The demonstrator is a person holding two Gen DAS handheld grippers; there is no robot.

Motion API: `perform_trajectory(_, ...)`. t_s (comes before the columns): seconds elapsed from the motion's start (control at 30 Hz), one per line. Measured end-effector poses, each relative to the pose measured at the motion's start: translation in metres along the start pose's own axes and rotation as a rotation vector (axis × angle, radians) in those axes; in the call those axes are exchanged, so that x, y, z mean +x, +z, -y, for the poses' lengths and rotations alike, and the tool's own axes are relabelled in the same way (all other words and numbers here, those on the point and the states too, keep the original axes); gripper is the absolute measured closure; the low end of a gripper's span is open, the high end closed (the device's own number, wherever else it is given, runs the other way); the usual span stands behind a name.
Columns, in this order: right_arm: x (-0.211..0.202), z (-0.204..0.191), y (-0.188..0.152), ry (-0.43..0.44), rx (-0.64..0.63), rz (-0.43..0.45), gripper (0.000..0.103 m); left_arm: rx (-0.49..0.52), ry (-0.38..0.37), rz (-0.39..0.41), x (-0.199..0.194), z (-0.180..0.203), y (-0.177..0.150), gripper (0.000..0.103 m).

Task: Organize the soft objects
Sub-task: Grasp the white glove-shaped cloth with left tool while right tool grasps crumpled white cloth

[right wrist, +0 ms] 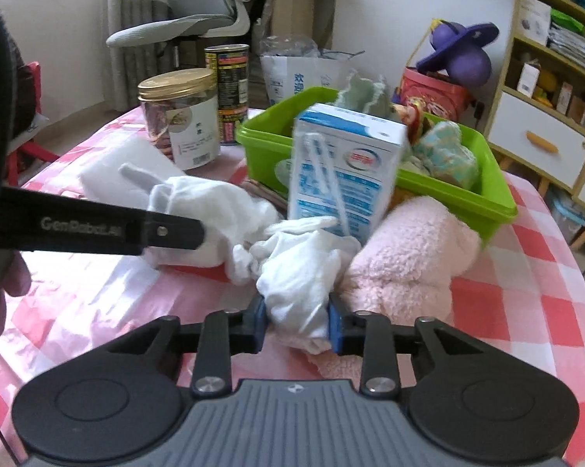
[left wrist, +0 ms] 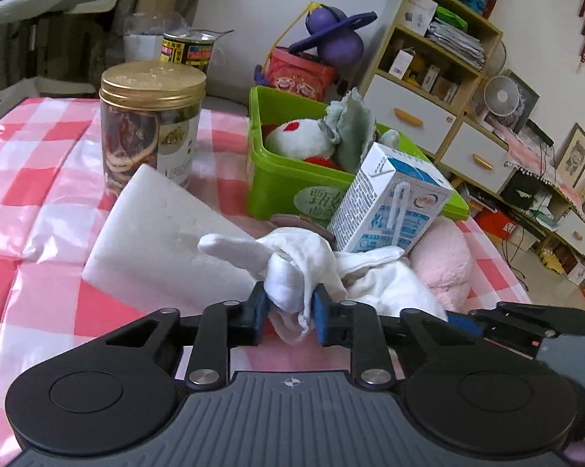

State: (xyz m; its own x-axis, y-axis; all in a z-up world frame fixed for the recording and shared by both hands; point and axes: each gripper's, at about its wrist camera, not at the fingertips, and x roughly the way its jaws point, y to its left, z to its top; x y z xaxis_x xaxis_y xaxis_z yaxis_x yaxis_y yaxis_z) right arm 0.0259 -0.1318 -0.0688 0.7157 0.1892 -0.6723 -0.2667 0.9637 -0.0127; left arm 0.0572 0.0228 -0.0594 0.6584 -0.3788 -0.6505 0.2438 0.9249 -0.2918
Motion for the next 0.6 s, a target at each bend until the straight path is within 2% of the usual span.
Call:
perform_trajectory(0.13, -0.012, 0.018, -0.003, 0.005, 0.049, -0.022, 0.099, -0.003, -0.012, -0.026, -0.004, -0.001, -0.003, 0.086)
perform_trajectory(0.27, -0.026, 0.035, -0.007, 0.049, 0.102, -0.047, 0.099, -0.001, -0.03, -0.054, -0.012, 0.0, -0.009, 0.086)
perform_trajectory(0.43, -0.041, 0.05, -0.012, 0.088, 0.168, -0.17, 0.099, 0.007, -0.041, -0.103, -0.025, -0.002, -0.023, 0.086)
perform_trajectory(0.6, -0.054, 0.067, -0.02, 0.118, 0.247, -0.209, 0.099, 0.026, -0.038, -0.156, -0.037, -0.001, -0.035, 0.086)
